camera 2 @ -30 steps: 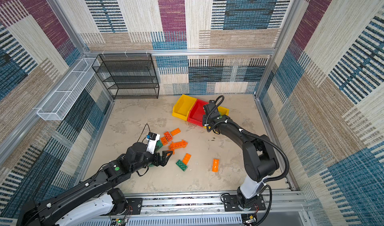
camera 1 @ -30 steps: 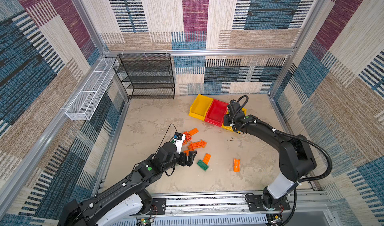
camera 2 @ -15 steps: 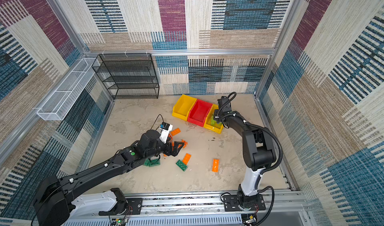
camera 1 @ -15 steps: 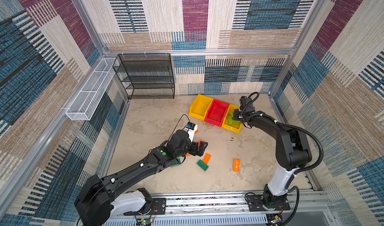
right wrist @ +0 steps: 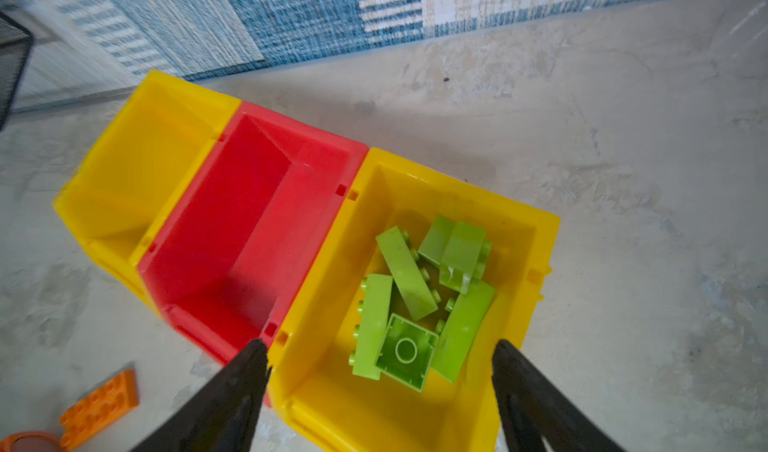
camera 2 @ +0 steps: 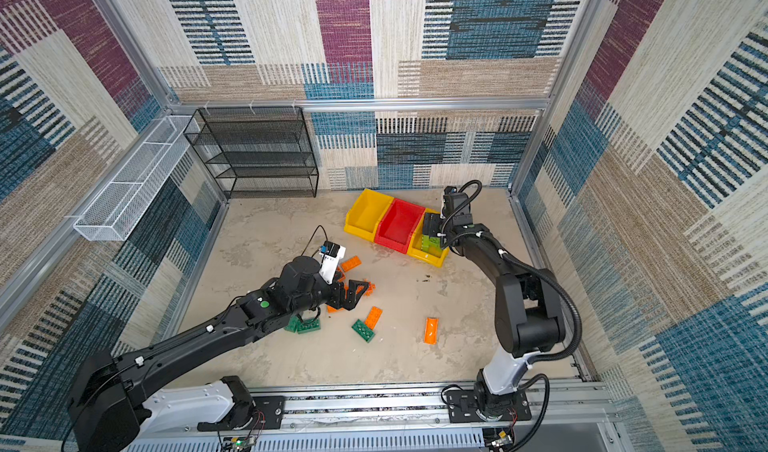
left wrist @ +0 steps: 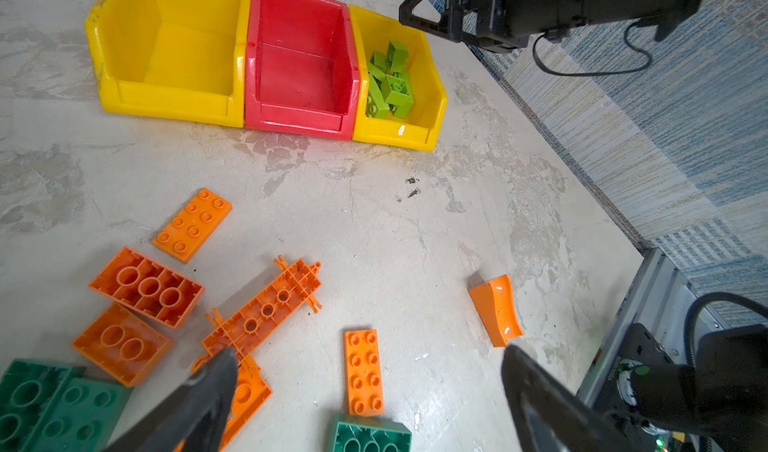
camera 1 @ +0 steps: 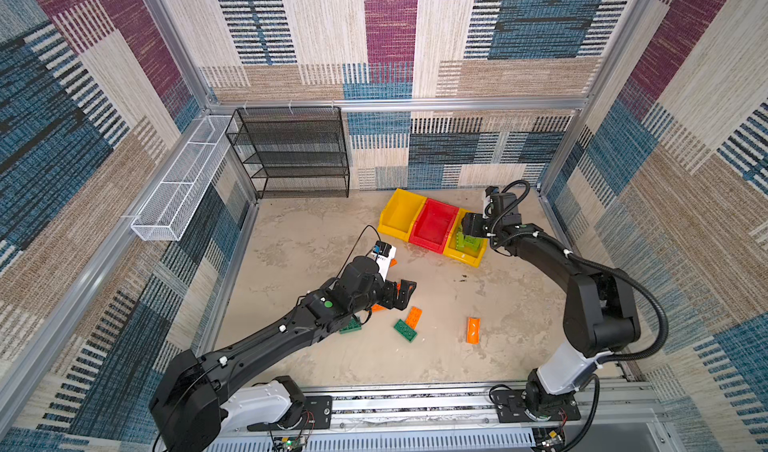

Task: Sort the legos into containers by color
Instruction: 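Carry the lime-green brick to the yellow bin and open the gripper, then move the right gripper down to a dark-green brick near the robot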

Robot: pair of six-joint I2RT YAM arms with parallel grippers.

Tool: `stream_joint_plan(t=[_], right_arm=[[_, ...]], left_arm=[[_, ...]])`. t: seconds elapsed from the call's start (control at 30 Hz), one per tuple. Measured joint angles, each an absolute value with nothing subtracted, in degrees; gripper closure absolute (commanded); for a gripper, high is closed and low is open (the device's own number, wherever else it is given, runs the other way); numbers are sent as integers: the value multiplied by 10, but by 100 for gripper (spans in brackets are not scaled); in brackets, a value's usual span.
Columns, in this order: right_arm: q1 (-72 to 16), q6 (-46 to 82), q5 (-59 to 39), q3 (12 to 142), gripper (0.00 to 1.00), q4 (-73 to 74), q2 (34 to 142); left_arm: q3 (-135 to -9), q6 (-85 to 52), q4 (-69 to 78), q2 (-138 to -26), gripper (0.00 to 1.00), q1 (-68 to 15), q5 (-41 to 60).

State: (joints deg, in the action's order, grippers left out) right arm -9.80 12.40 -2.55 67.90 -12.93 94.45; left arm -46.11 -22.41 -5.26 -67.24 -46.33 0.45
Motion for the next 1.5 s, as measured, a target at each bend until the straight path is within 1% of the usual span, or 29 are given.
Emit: stream_joint_plan(t=[0.2, 0.37, 0.57, 0.77, 1.07, 1.27, 1.5], right_arm=[[-141, 142, -61, 566, 10, -123, 810], [-202, 168, -85, 444, 10, -114, 712], [-301, 201, -103, 346, 11, -97, 665], [-369, 211, -109, 306, 13, -84, 664], [-425, 194, -99, 322, 16, -90, 678], [-485, 196, -81, 350, 18, -89, 738], [-553, 212, -39, 410, 24, -100, 838]], left_arm=[[-439, -243, -94, -616, 0, -498, -23], [-407, -283, -133, -547, 0, -559, -83], [-366, -346, -195, -471, 0, -620, -167], [-350, -374, -259, -421, 0, -633, -227], [-281, -419, -283, -326, 0, -634, -270], [-255, -434, -304, -277, 0, -634, -287], [-234, -449, -331, -222, 0, -634, -297]])
